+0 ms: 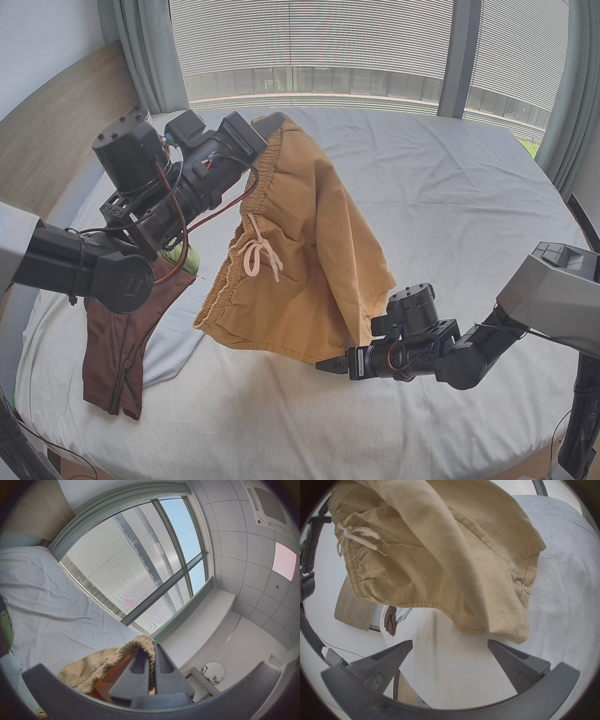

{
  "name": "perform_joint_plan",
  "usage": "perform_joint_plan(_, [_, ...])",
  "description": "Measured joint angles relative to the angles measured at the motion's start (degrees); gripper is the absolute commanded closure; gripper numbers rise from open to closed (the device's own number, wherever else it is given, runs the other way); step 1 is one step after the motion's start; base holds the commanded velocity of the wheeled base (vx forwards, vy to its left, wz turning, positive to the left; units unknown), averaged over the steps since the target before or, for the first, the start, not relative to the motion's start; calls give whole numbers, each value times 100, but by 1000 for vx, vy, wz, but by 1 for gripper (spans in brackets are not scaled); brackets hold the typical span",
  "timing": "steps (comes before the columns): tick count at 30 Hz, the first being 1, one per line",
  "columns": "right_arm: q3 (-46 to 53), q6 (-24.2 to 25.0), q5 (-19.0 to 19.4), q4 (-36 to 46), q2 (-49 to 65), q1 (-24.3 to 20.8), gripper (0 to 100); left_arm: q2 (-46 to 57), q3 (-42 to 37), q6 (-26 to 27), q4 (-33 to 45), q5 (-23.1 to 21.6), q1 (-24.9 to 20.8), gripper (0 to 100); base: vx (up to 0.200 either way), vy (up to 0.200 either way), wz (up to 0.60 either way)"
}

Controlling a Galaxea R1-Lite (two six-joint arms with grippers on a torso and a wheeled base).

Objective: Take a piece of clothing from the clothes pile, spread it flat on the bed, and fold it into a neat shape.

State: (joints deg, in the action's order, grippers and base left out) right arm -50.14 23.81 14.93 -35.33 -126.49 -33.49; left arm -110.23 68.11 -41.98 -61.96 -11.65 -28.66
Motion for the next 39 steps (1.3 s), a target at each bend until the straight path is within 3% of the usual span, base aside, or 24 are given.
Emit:
perform_joint_plan(30, [-1655, 389, -177, 71, -1337, 238, 0, 28, -69, 0, -161, 50, 0, 100, 0, 0, 0])
perform_joint_plan(31, [-1677, 402, -177, 68, -1368, 238, 100, 33, -72, -2, -162, 63, -2, 100, 0, 0, 0])
perform_joint_plan(39, [-1708, 532, -172, 16, -1488, 245, 100, 33, -163, 0, -228, 88, -9, 100, 0, 0, 0])
